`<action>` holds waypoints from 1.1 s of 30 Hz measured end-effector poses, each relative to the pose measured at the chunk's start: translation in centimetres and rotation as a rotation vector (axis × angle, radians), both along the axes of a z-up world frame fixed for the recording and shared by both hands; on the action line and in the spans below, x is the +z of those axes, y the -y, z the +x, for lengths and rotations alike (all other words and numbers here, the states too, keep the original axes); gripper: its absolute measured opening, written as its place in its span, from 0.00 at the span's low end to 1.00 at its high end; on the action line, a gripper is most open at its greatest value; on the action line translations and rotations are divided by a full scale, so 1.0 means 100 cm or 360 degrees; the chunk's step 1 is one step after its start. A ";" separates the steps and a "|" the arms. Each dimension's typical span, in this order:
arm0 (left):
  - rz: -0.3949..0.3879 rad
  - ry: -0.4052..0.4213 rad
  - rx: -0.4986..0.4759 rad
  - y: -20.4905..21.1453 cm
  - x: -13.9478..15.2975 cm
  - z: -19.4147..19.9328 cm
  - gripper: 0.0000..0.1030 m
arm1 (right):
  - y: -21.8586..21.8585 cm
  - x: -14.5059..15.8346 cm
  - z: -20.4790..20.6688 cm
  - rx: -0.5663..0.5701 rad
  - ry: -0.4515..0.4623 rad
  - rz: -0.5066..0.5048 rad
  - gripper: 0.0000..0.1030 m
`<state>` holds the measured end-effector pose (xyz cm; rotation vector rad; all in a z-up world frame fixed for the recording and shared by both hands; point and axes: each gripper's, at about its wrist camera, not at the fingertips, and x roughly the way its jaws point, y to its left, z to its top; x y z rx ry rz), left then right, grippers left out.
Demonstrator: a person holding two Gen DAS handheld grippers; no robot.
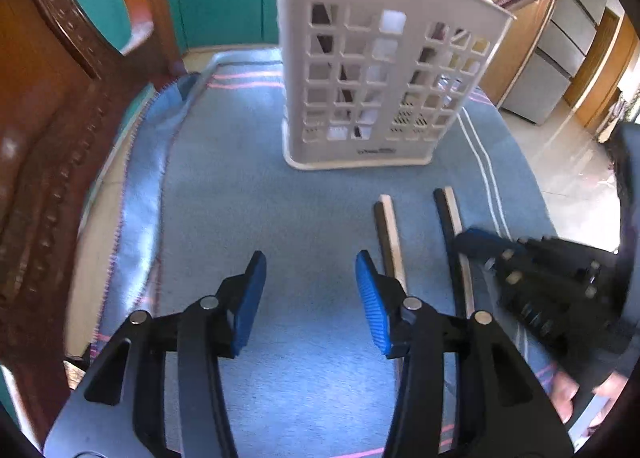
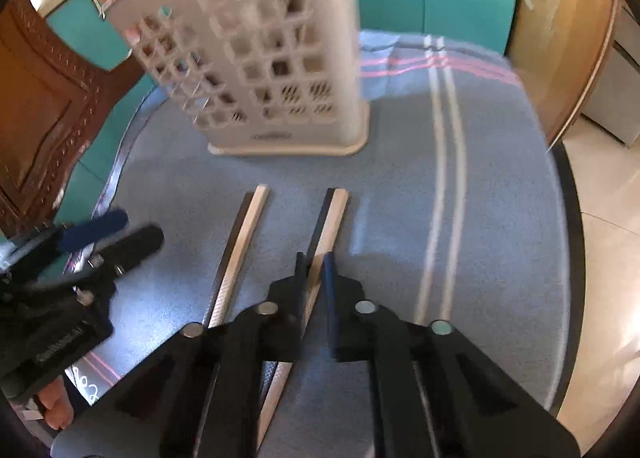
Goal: Organize utensils
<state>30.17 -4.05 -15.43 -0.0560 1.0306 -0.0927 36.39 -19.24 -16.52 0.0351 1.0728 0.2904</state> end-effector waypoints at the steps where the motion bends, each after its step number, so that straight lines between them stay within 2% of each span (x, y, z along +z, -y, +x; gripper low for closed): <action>1: -0.0007 -0.0005 -0.0008 0.001 0.000 -0.001 0.46 | 0.005 0.003 0.001 -0.0022 0.0009 0.0014 0.00; 6: 0.0002 -0.0035 -0.0119 0.020 -0.010 -0.001 0.49 | 0.030 0.006 -0.004 -0.0173 -0.0002 -0.0025 0.01; 13: 0.0082 -0.0077 -0.0190 0.044 -0.028 0.001 0.49 | 0.028 0.002 -0.006 -0.0146 -0.0027 -0.0031 0.02; 15: 0.0088 -0.0051 -0.0176 0.045 -0.028 -0.001 0.30 | 0.022 -0.002 -0.005 -0.0137 -0.0030 -0.0037 0.02; 16: 0.0084 -0.0050 -0.0178 0.047 -0.028 -0.002 0.15 | 0.022 -0.002 -0.005 -0.0134 -0.0031 -0.0040 0.02; 19: -0.0025 -0.0049 -0.0116 0.036 -0.023 0.000 0.13 | 0.022 -0.002 -0.005 -0.0134 -0.0032 -0.0044 0.02; 24: -0.0131 0.0104 -0.0128 0.022 0.007 -0.009 0.13 | 0.026 -0.002 -0.007 -0.0139 -0.0034 -0.0053 0.05; 25: -0.0136 0.0120 -0.0119 0.020 0.011 -0.011 0.14 | 0.026 -0.002 -0.008 -0.0142 -0.0034 -0.0052 0.06; 26: -0.0133 0.0137 -0.0097 0.016 0.013 -0.012 0.21 | 0.026 -0.002 -0.008 -0.0142 -0.0034 -0.0051 0.09; 28: -0.0106 0.0129 -0.0049 0.008 0.012 -0.009 0.29 | 0.024 -0.003 -0.008 -0.0137 -0.0033 -0.0050 0.11; 33: -0.0067 0.0032 0.0019 -0.007 -0.004 0.000 0.29 | 0.014 -0.006 -0.010 -0.0094 -0.0035 -0.0061 0.11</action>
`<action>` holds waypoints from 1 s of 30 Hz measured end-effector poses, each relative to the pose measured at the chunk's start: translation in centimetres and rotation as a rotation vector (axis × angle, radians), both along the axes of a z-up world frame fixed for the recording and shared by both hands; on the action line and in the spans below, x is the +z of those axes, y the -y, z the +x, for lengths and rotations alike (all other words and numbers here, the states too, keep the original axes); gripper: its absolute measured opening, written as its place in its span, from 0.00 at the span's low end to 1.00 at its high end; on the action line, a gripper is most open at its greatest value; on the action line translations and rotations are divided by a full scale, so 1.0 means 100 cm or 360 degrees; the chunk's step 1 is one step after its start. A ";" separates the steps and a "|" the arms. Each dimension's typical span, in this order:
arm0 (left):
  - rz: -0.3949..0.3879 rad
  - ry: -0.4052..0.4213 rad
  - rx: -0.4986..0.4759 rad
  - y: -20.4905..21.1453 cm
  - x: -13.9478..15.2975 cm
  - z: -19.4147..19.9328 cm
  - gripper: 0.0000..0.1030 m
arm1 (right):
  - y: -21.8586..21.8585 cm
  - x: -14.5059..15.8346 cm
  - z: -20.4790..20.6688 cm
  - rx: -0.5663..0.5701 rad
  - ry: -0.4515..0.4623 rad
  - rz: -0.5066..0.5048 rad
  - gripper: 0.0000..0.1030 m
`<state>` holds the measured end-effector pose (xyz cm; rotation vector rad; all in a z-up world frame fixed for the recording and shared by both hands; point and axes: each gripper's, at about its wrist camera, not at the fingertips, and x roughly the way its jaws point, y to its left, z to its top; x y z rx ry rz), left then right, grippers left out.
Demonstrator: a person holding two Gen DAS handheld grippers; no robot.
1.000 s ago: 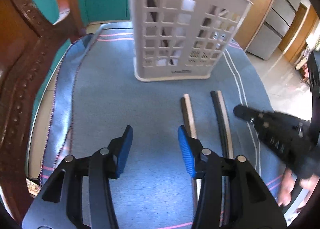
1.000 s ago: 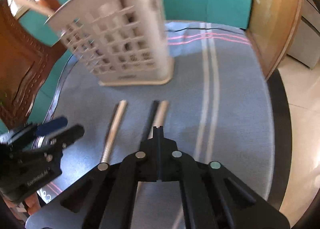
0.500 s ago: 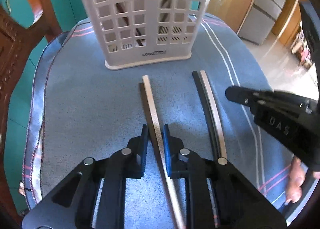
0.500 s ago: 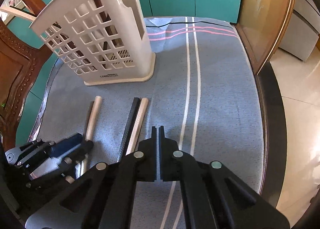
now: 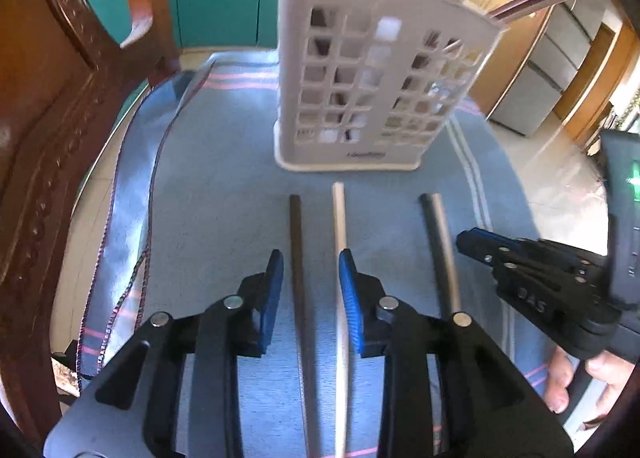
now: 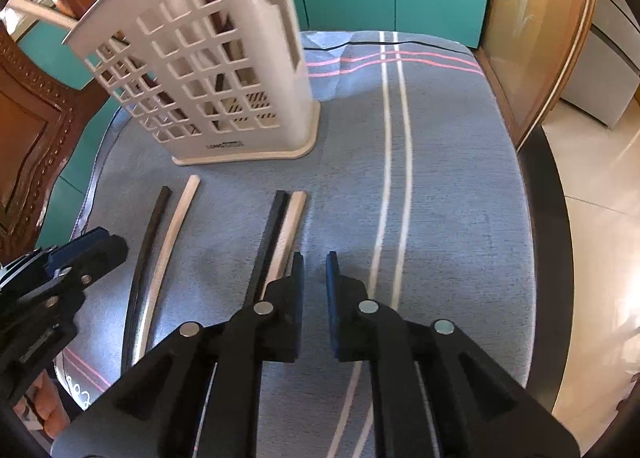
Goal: Organize utensils
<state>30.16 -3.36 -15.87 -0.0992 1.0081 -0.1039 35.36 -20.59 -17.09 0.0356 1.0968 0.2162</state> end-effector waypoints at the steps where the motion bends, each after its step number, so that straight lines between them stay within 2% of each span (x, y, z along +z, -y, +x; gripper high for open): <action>1: 0.0013 -0.0014 0.0003 0.000 -0.003 0.001 0.29 | -0.003 -0.001 -0.001 0.0013 -0.0003 -0.0006 0.11; 7: 0.0074 -0.0097 0.0053 -0.010 -0.016 0.010 0.29 | -0.014 -0.004 -0.004 0.0061 0.0003 -0.0018 0.11; 11: 0.0098 -0.0109 0.0063 -0.011 -0.018 0.014 0.36 | -0.013 0.002 -0.007 0.0070 0.0035 0.0057 0.11; 15: 0.0135 -0.0126 0.0049 -0.008 -0.023 0.016 0.37 | -0.025 -0.003 -0.013 0.0120 0.0021 0.0019 0.14; 17: 0.0151 -0.0124 0.0042 -0.007 -0.024 0.013 0.39 | -0.029 -0.003 -0.014 0.0113 0.0030 -0.0022 0.17; 26: 0.0179 -0.0120 0.0052 -0.007 -0.024 0.012 0.41 | -0.016 -0.007 -0.007 0.0058 -0.0028 0.0048 0.17; 30: 0.0176 -0.0125 0.0079 -0.013 -0.024 0.014 0.41 | -0.013 -0.006 -0.008 0.0039 -0.0009 -0.0026 0.17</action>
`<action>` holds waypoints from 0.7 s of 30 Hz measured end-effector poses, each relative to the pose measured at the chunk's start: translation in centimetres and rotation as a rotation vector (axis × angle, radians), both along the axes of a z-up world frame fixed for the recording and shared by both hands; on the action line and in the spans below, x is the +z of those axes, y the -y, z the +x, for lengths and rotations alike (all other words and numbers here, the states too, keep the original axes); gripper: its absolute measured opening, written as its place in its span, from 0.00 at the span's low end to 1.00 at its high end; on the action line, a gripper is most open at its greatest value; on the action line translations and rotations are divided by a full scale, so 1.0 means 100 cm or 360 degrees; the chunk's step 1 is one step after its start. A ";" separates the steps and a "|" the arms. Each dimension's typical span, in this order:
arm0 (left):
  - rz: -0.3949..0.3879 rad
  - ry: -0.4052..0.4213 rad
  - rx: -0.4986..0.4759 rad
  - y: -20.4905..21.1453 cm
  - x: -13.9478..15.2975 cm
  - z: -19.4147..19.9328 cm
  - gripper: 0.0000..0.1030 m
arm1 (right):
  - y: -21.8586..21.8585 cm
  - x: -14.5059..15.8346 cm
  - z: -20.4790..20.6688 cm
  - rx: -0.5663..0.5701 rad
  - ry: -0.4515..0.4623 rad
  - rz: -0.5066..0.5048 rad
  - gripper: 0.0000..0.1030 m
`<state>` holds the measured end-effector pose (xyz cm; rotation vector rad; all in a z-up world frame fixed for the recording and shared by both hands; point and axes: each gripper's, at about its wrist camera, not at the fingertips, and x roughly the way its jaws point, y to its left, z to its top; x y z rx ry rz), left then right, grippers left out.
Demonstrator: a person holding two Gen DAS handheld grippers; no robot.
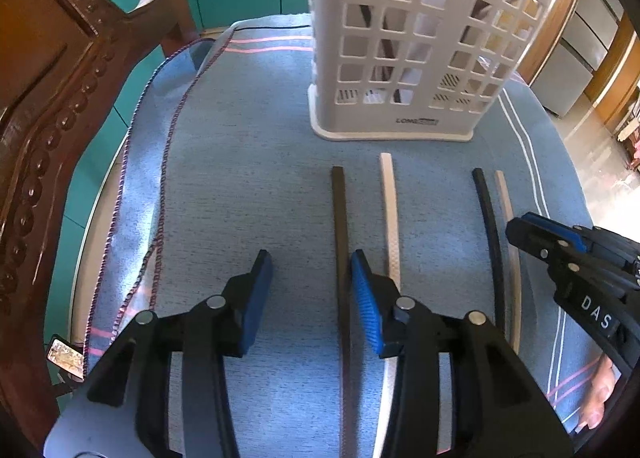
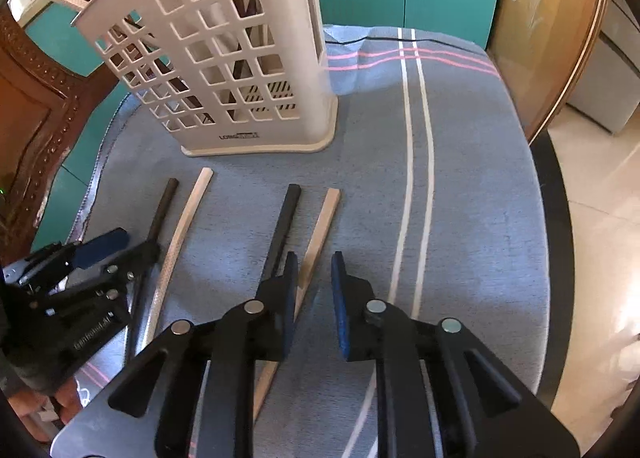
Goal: Organize utensils
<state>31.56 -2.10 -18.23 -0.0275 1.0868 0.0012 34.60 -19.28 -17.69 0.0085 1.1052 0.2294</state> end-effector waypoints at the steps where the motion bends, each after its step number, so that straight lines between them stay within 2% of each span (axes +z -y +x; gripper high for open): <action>1: -0.0003 0.0000 0.0001 0.000 0.000 0.000 0.41 | -0.001 0.000 -0.001 -0.0001 0.0005 -0.0011 0.17; 6: 0.0029 0.0017 0.0005 -0.004 -0.002 0.012 0.43 | -0.011 -0.005 -0.003 0.0024 0.0038 -0.0062 0.28; 10: 0.0057 0.0015 0.0024 -0.001 -0.002 0.019 0.42 | -0.024 -0.007 -0.003 0.0007 0.0059 -0.0140 0.28; 14: 0.0150 -0.0002 -0.0002 0.010 0.001 0.019 0.41 | -0.035 -0.006 -0.003 0.0027 0.0042 -0.0180 0.28; 19: 0.0127 -0.0007 0.0003 0.011 0.001 0.023 0.41 | -0.040 -0.008 -0.008 0.0037 0.0064 -0.0173 0.29; 20: 0.0112 -0.0009 -0.0004 0.011 0.001 0.024 0.34 | -0.040 -0.008 -0.009 0.0033 0.0068 -0.0167 0.28; 21: 0.0088 -0.0011 -0.0021 0.012 0.001 0.025 0.30 | -0.039 -0.008 -0.010 0.0029 0.0075 -0.0157 0.20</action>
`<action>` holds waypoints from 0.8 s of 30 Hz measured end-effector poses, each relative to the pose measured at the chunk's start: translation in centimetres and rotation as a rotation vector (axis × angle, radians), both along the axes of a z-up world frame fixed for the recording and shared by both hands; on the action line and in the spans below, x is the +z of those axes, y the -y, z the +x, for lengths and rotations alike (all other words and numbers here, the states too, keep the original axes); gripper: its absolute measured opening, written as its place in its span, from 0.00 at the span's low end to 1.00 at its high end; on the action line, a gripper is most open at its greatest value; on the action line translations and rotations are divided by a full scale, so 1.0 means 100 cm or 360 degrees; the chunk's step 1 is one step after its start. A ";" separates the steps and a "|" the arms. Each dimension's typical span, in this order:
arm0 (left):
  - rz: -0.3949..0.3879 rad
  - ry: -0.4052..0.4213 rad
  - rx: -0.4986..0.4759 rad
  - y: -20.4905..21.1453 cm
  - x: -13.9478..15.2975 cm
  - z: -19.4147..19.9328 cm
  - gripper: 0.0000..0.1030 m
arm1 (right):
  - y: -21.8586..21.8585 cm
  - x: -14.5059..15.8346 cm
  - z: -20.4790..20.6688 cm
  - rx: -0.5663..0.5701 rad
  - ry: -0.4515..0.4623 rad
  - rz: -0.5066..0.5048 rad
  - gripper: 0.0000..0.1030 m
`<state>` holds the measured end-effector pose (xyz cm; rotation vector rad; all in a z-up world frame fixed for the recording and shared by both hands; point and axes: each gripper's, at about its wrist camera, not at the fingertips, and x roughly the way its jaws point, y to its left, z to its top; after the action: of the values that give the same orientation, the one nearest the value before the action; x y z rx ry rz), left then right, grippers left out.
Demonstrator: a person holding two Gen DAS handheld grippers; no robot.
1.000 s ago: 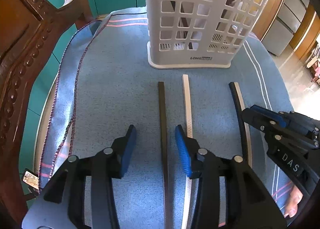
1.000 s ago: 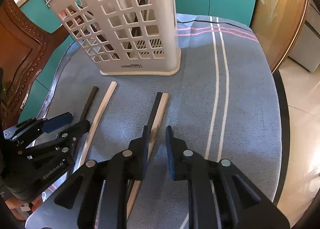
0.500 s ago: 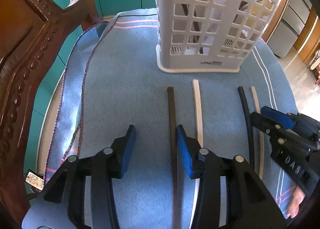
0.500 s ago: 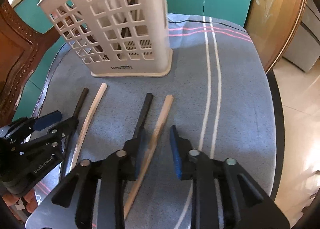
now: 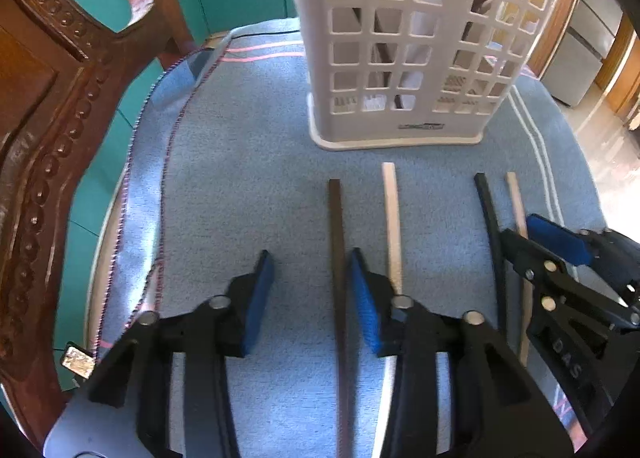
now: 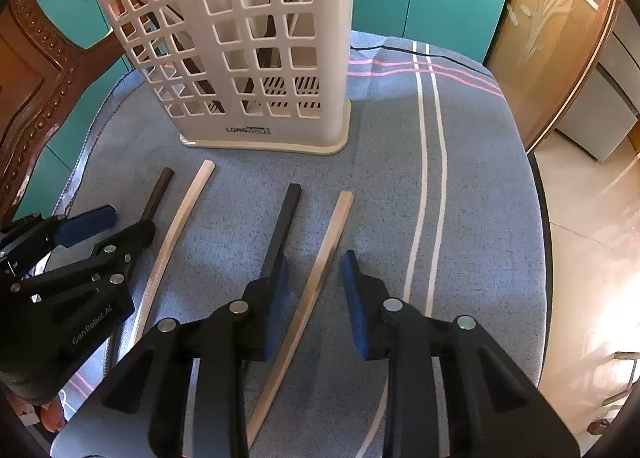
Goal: Organize utensils
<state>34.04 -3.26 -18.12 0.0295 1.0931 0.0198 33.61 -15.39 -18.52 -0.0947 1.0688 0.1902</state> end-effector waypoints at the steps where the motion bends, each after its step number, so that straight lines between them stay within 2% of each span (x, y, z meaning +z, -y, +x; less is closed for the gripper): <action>1: -0.0012 0.0000 -0.0011 0.003 -0.001 -0.001 0.22 | 0.000 0.000 0.000 -0.0013 0.0008 0.0019 0.13; 2: -0.0035 0.0003 -0.0027 0.004 0.000 -0.001 0.15 | 0.004 0.002 -0.002 -0.0019 0.0007 0.0039 0.12; 4: -0.0046 0.0009 -0.0037 0.007 0.001 -0.001 0.07 | 0.007 0.002 -0.002 -0.0029 0.0002 0.0100 0.11; 7: -0.0066 0.0030 -0.0041 0.009 0.003 -0.005 0.07 | 0.007 0.006 -0.001 -0.0020 0.0019 0.0134 0.06; 14: -0.0105 0.0168 -0.0078 0.007 0.033 -0.022 0.07 | 0.022 0.032 -0.005 -0.0011 0.0163 0.0209 0.06; 24: -0.0109 0.0180 -0.0105 0.013 0.030 -0.023 0.07 | 0.028 0.028 -0.008 -0.0038 0.0130 0.0202 0.06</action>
<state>31.75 -4.51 -15.14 0.0027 0.9786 -0.0744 32.77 -18.19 -15.72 0.0242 0.9735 0.2303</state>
